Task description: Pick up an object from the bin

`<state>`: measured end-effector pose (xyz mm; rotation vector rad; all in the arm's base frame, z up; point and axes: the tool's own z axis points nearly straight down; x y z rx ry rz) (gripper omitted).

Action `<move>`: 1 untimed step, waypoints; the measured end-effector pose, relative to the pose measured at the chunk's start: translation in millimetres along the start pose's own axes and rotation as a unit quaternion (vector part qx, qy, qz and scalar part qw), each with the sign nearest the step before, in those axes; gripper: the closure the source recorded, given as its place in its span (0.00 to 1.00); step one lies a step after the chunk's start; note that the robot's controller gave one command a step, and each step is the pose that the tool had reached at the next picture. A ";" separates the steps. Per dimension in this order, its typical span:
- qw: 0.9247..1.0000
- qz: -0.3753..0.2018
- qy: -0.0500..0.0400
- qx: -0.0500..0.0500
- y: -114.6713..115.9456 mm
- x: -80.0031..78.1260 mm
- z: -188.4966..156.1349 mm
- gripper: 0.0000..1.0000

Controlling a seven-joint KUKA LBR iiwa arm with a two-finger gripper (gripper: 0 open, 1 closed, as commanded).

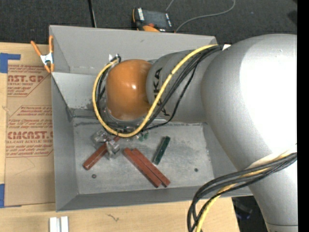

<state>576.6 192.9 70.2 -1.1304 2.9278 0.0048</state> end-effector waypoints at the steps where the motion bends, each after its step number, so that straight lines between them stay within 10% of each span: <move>1: 1.000 -0.015 -0.003 0.002 35.0 4.2 -136.5 1.00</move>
Offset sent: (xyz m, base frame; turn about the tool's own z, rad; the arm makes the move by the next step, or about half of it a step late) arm -0.0283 0.0208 0.1317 -0.0293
